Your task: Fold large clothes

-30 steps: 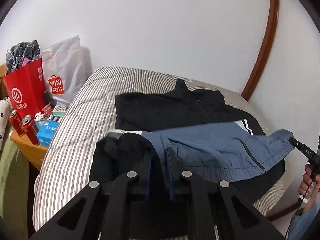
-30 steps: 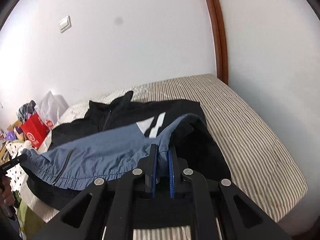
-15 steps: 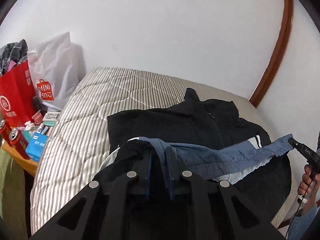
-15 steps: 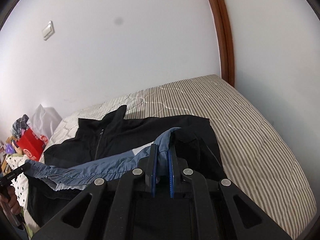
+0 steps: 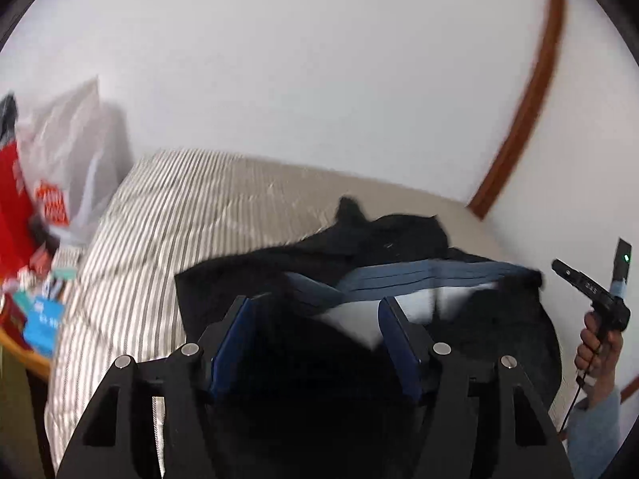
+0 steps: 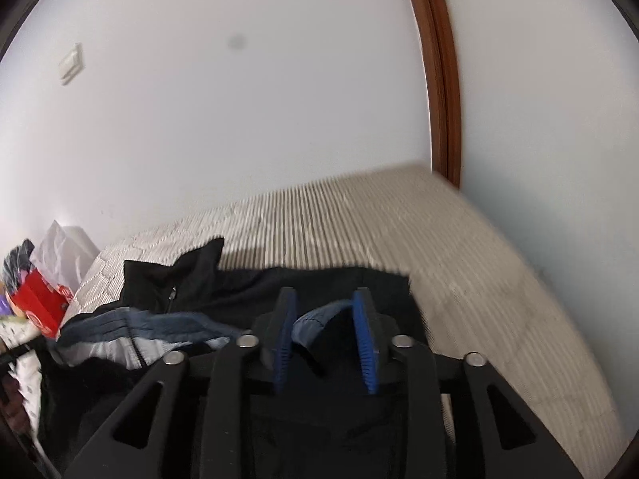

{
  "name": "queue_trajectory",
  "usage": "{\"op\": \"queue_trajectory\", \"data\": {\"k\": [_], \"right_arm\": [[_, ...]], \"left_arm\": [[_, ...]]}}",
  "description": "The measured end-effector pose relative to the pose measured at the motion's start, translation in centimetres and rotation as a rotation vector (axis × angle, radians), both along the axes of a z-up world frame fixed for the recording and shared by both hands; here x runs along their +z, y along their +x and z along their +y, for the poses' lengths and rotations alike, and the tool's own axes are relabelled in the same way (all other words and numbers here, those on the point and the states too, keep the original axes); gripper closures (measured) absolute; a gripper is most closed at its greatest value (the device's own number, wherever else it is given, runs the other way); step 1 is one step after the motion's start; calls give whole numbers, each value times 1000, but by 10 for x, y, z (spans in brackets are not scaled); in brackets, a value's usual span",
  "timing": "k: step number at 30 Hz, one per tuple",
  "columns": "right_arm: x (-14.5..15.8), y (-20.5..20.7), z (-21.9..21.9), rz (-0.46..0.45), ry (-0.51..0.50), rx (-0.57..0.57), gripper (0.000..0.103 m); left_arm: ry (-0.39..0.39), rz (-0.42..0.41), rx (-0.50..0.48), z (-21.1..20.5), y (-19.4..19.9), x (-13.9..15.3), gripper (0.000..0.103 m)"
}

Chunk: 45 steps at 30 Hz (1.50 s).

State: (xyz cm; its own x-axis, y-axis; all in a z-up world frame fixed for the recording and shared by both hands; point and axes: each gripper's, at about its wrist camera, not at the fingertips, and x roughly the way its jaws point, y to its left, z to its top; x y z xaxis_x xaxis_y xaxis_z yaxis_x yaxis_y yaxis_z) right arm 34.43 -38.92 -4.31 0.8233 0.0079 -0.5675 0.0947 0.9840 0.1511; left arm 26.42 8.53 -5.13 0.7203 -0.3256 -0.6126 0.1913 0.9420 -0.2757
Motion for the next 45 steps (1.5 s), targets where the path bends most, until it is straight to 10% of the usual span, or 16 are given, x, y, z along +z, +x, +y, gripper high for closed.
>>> {"op": "queue_trajectory", "data": {"k": [10, 15, 45], "right_arm": [[-51, 28, 57, 169, -147, 195, 63], [-85, 72, 58, 239, -260, 117, 64], [-106, 121, 16, 296, -232, 98, 62]], "left_arm": [[194, 83, 66, -24, 12, -37, 39], [307, 130, 117, -31, 30, -66, 39], [329, 190, 163, -62, 94, -93, 38]]}}
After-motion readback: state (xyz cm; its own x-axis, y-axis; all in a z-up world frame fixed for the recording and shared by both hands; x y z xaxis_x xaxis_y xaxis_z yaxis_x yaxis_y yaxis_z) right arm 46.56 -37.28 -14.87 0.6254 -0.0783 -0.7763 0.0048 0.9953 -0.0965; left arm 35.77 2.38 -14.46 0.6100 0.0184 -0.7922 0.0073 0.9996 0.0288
